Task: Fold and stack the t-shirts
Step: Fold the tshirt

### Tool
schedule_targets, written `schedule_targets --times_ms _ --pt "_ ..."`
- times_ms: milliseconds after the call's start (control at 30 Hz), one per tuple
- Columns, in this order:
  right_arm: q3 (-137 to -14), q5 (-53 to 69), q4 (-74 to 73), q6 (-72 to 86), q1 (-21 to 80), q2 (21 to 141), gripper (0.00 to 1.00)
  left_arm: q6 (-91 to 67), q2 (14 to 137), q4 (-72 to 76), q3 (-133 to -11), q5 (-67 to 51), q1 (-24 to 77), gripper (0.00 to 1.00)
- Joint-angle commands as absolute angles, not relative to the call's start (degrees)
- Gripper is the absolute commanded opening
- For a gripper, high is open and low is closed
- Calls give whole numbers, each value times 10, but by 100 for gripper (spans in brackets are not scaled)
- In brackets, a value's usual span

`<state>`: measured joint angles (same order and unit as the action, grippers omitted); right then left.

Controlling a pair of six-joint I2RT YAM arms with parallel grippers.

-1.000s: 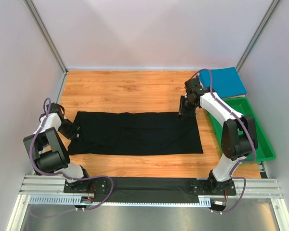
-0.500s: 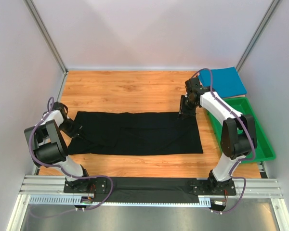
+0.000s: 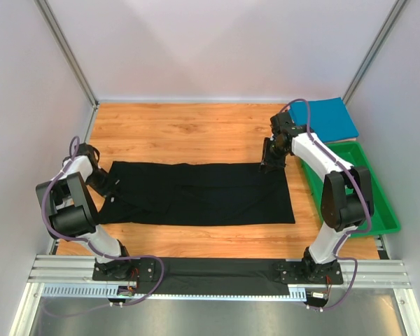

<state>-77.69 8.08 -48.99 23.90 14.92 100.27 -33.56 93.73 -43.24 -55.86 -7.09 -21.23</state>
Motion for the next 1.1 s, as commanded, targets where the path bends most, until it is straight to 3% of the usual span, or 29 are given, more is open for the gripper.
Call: schedule_targets --times_ms 0,533,1067 --pt "-790 87 -480 234 147 1006 31 -336 933 -452 -584 -53 -207 0" --pt "-784 98 -477 233 147 998 32 -359 889 -600 -600 30 -185 0" --pt "-774 113 -471 239 147 984 33 -362 894 -577 -611 -3 -180 14"
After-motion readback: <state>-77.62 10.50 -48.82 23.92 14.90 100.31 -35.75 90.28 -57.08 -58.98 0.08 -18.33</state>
